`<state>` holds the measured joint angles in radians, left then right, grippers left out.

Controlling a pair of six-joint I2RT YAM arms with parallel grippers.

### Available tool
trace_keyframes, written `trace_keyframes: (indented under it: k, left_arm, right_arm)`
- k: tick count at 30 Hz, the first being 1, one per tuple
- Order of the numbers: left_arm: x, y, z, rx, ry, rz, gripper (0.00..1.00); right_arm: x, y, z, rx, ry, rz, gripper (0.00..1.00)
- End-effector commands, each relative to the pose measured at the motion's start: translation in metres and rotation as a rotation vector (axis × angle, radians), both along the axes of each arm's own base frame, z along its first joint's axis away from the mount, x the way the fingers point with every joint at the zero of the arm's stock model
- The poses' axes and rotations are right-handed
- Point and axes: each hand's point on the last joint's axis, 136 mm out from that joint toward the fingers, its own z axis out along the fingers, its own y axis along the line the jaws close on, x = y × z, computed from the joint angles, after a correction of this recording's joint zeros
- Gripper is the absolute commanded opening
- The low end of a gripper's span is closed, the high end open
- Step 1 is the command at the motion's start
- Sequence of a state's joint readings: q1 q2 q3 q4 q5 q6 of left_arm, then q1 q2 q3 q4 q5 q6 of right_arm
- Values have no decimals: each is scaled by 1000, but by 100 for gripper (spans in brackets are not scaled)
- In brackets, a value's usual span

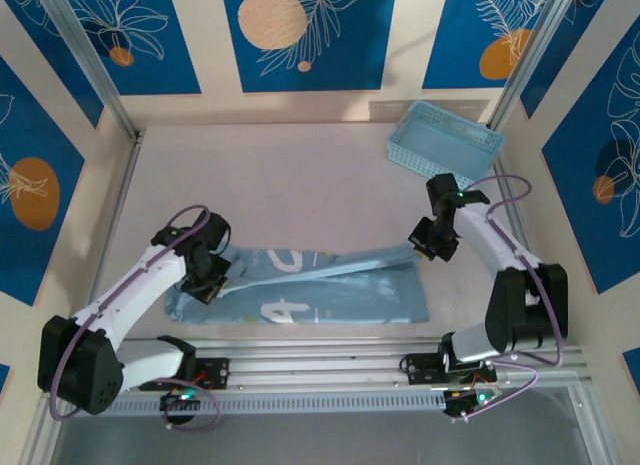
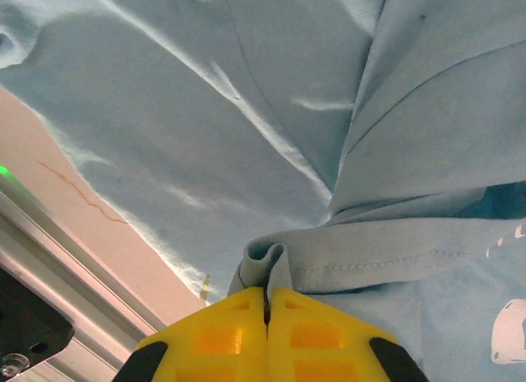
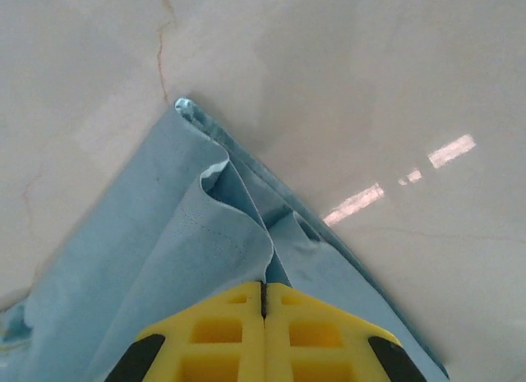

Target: Fold and stack the t-shirts

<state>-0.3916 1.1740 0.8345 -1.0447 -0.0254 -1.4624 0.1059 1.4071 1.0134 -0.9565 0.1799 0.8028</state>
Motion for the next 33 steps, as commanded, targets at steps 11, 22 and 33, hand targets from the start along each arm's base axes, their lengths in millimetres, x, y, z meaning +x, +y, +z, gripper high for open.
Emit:
trace_keyframes:
  k: [11,22,33]
  left_arm:
    - [-13,15,26,69,-5,-60,48]
    - [136,46,27,166,-117,-366,66]
    - [165,57,-38,126,129,-557,71]
  right_arm:
    - [-63,5,-10,58,148,-96,48]
    - [41,12,-21,85,9,14,46]
    - [49,16,-60,86,169,35,41]
